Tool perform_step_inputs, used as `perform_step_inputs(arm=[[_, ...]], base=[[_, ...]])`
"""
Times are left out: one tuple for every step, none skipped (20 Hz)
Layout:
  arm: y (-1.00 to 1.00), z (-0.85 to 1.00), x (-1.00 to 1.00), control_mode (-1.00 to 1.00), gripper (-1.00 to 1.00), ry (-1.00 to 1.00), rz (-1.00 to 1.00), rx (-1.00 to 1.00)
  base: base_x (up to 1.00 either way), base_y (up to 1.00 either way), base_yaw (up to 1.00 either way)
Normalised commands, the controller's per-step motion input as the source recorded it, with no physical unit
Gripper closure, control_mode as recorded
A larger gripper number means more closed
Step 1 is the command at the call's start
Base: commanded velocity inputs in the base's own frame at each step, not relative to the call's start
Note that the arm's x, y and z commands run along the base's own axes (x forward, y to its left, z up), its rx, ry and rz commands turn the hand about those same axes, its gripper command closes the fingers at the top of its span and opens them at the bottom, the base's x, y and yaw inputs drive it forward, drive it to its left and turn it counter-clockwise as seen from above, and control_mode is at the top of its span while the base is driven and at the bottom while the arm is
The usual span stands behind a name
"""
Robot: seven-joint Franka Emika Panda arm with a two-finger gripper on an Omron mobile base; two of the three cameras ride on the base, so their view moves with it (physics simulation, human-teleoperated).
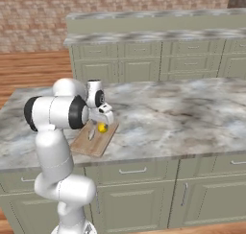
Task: Retrieve a lemon from the fridge and place it on the cutting board with the fish.
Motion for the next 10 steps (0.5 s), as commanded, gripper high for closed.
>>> perform_step_inputs(arm=[[0.0, 0.35, -0.19, -1.0, -1.0, 0.05, -0.12, 0.0], [0.0, 0.37, -0.25, -1.0, -1.0, 0.04, -0.12, 0.0], [0.0, 0.41, -0.31, -1.0, -1.0, 0.03, -0.12, 0.0], [0.0, 0.43, -0.41, -1.0, -1.0, 0.03, -0.13, 0.0], [0.0, 0.44, -0.44, -1.0, -1.0, 0.02, -0.13, 0.0], [0.0, 0.47, -0.49, -1.0, -1.0, 0.02, -0.13, 0.0], [0.0, 0.51, -0.49, -1.0, -1.0, 0.03, -0.12, 0.0], [0.0, 0.58, -0.57, -1.0, -1.0, 0.03, -0.11, 0.0], [0.0, 0.54, -0.67, -1.0, -1.0, 0.02, -0.09, 0.0], [0.0, 0.51, -0.75, -1.0, -1.0, 0.01, -0.07, 0.0]], base=[[0.0, 0.0, 0.0], [0.0, 0.0, 0.0], [0.0, 0.0, 0.0], [0.0, 0.0, 0.0], [0.0, 0.0, 0.0], [0.0, 0.0, 0.0], [0.0, 0.0, 0.0], [0.0, 0.0, 0.0], [0.0, 0.0, 0.0], [0.0, 0.0, 0.0]])
